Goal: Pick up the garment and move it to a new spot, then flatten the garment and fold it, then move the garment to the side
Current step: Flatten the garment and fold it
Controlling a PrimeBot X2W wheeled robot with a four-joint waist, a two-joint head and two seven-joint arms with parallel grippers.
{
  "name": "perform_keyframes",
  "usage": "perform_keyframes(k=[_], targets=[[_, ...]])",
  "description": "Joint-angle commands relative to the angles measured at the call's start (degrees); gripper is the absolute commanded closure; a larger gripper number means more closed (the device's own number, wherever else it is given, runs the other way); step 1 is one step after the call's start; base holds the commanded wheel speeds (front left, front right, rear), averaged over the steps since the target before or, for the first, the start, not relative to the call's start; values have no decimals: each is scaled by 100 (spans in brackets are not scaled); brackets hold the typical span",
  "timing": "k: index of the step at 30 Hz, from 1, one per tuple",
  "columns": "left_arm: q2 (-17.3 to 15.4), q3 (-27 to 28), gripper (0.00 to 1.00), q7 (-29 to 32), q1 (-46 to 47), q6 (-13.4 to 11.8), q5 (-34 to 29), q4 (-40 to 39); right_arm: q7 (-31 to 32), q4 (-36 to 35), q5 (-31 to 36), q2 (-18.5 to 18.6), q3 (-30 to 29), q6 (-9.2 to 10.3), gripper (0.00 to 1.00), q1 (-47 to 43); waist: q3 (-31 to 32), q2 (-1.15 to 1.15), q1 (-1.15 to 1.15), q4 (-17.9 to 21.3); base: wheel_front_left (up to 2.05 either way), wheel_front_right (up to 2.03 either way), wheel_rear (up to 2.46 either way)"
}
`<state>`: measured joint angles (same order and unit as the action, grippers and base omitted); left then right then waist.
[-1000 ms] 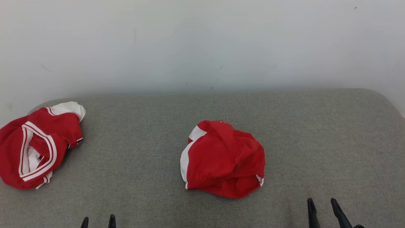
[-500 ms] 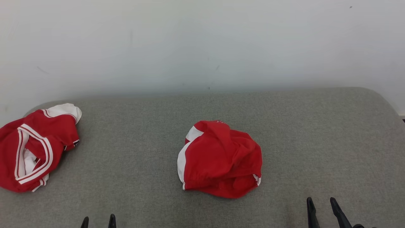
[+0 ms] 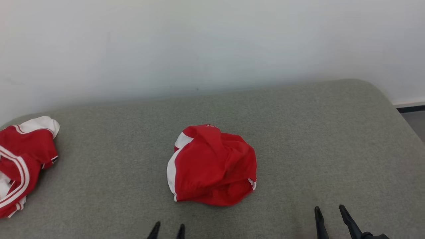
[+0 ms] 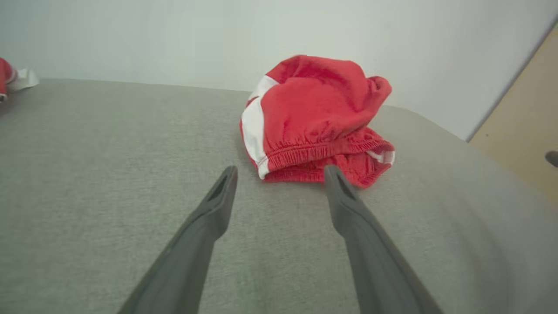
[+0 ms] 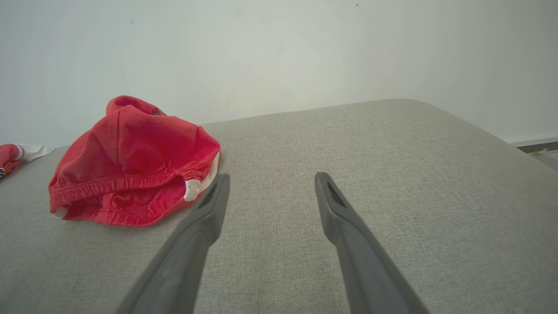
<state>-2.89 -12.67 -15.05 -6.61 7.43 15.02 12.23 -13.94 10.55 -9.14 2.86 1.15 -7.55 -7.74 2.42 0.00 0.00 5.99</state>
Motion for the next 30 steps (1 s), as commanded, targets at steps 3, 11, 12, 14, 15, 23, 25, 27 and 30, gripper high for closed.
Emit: perform_keyframes(k=[3, 11, 12, 14, 15, 23, 25, 27, 30], targets=[[-2, -582, 0, 86, 480, -2, 314, 421, 109, -61, 234, 3, 30, 12, 0, 88, -167, 0, 0, 403, 0, 0, 0], [-12, -1456, 0, 562, 1529, -2, 1219, 1145, 249, -195, 380, 4, 222, 12, 0, 194, -487, 0, 0, 1021, 0, 0, 0], [-8, -1512, 0, 605, 1650, -1, 1260, 1243, 257, -210, 363, 2, 260, 12, 0, 226, -542, 0, 0, 1095, 0, 0, 0], [-2, -1615, 0, 676, 1895, -1, 1400, 1404, 253, -227, 300, 3, 305, 12, 0, 275, -642, 0, 0, 1228, 0, 0, 0], [-8, -1665, 0, 718, 2009, -2, 1440, 1499, 241, -227, 277, 2, 317, 12, 0, 295, -683, 0, 0, 1282, 0, 0, 0], [-4, -1936, 0, 823, 2718, -73, 1555, 2111, 116, -139, 55, 2, 413, 12, 0, 433, -950, 0, 0, 1688, 0, 0, 0], [-7, -1955, 0, 822, 2893, -245, 1541, 2306, 74, -108, 1, 3, 437, 12, 0, 468, -1020, 0, 0, 1812, 0, 0, 0], [-6, -1964, 0, 809, 3044, -470, 1530, 2492, 49, -77, -40, 2, 456, 12, 0, 494, -1076, 0, 0, 1929, 0, 0, 0], [-7, -2011, 0, 821, 3213, -718, 1657, 2687, 7, -27, -101, 2, 452, 12, 0, 522, -1139, 0, 0, 2090, 0, 0, 0]])
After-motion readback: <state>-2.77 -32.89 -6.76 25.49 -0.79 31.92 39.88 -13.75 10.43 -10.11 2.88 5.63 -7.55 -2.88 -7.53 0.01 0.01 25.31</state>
